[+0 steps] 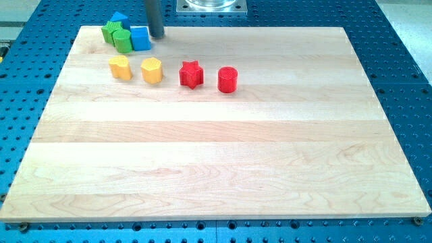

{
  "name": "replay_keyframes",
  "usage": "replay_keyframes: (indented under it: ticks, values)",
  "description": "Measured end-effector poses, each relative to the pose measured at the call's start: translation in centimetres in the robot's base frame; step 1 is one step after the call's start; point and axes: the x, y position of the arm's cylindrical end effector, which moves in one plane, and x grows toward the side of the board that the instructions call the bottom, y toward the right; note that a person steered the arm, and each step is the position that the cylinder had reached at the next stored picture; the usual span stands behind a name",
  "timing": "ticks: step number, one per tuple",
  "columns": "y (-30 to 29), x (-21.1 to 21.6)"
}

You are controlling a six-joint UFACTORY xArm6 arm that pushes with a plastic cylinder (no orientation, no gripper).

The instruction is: Move the blue cube into the top left of the yellow heart

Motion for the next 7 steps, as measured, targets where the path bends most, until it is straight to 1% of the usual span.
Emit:
replay_keyframes:
  ticks: [1,2,3,4,5,7]
  values:
    - [-2.4,1.7]
    - [-2.3,3.5]
    - [1.0,4.1]
    - [1.7,4.2]
    - [0.9,2.3]
    - [-2.8,3.6]
